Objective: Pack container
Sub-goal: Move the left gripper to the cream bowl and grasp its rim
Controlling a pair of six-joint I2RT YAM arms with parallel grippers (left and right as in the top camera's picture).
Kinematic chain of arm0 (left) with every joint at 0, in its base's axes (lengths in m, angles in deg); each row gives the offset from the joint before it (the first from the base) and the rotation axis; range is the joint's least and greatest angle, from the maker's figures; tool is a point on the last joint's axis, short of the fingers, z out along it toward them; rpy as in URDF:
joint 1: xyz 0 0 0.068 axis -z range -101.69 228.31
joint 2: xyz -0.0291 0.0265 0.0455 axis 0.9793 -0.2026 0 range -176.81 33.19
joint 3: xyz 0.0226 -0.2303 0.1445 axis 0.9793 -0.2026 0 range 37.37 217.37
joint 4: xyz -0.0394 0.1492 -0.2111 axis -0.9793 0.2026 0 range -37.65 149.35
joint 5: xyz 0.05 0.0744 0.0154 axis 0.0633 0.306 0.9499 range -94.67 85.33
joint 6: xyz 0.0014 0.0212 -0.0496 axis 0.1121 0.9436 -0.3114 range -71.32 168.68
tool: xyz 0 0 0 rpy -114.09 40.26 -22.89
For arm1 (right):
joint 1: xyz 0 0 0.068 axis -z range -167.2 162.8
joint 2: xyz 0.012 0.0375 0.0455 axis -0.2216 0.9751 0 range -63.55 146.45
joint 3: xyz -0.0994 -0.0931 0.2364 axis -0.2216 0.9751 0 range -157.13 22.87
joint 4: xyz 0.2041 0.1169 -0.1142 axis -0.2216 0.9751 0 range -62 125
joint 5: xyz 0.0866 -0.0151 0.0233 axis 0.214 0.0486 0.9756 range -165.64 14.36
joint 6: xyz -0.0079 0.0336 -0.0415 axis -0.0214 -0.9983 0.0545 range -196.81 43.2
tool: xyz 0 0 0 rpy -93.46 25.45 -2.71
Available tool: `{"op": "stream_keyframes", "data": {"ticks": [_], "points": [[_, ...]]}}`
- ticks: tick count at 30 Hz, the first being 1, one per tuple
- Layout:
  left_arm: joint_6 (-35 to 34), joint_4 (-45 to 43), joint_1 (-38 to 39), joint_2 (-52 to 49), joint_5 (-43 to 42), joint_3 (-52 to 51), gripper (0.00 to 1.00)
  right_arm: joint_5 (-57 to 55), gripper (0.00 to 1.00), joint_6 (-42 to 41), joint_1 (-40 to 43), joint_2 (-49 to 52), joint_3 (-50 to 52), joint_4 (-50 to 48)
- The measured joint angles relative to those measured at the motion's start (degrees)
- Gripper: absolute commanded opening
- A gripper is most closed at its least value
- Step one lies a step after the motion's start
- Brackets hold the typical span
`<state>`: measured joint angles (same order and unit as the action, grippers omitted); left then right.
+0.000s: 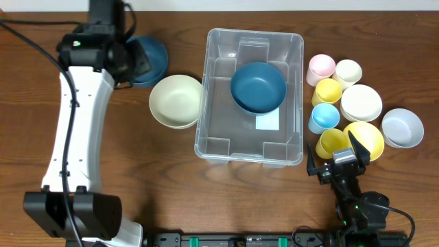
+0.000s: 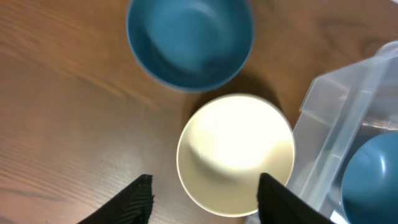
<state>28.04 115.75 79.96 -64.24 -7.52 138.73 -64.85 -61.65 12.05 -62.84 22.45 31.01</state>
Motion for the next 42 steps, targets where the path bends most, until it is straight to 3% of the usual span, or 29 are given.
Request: {"op": "stream_keyframes", "data": {"ticks": [9, 19, 30, 34, 42], "points": [[2.3, -10.8, -3.4, -0.4, -7.4, -19.8, 0.70, 0.0, 0.99, 0.0, 0.0, 0.0, 0.0, 0.0], [2.7, -26.9, -3.4, -0.8, -10.5, -36.7, 0.72, 0.0, 0.99, 0.0, 0.0, 0.0, 0.0, 0.0], [2.7, -30.7, -3.4, -0.8, -10.7, -38.8, 0.71, 0.0, 0.99, 0.0, 0.0, 0.0, 0.0, 0.0], [2.5, -31.3, -3.4, -0.8, -10.8, -38.8, 0.62, 0.0, 0.99, 0.0, 0.0, 0.0, 0.0, 0.0], [2.6, -31.8, -3.4, -0.9, -10.8, -38.8, 0.59, 0.0, 0.99, 0.0, 0.0, 0.0, 0.0, 0.0]]}}
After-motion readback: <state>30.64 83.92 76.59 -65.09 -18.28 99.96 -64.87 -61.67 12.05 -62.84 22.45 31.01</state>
